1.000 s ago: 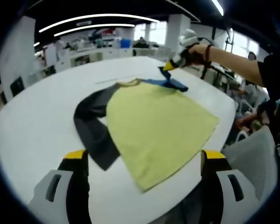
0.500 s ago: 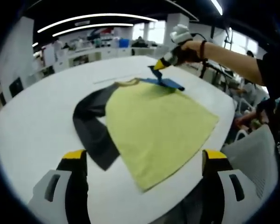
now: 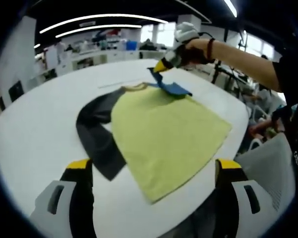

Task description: Fold the garment on the visible template until the final outline fits inside the template.

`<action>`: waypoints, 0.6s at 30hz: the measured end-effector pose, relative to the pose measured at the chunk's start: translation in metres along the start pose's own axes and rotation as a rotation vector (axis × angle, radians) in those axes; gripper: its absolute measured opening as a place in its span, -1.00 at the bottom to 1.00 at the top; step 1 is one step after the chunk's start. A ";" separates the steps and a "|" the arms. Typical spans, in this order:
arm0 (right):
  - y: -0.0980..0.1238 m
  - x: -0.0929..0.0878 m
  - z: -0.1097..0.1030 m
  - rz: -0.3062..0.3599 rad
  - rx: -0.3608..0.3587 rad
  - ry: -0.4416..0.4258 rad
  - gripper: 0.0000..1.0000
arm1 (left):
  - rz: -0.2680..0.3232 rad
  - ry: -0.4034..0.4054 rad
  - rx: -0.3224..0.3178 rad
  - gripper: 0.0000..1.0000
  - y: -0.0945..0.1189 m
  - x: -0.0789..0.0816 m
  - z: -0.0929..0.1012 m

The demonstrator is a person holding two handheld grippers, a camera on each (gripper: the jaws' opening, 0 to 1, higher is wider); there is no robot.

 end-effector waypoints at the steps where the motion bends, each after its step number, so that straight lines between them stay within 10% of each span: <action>1: -0.002 0.000 -0.002 -0.001 0.003 0.002 -1.00 | -0.001 0.000 0.000 0.98 0.000 0.000 0.000; 18: -0.020 -0.007 -0.034 -0.037 0.040 0.034 -1.00 | -0.016 0.003 -0.001 0.97 0.000 -0.004 -0.001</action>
Point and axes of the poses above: the point that each gripper's makers call its tool centre point, and the gripper's own axes: y roughly backward along the fingers, z roughly to its right, x roughly out of its top, the point moved 3 cm from there along y, roughly backward along the fingers, and after that the axes turned 7 degrees about -y, right-handed, at the moved point
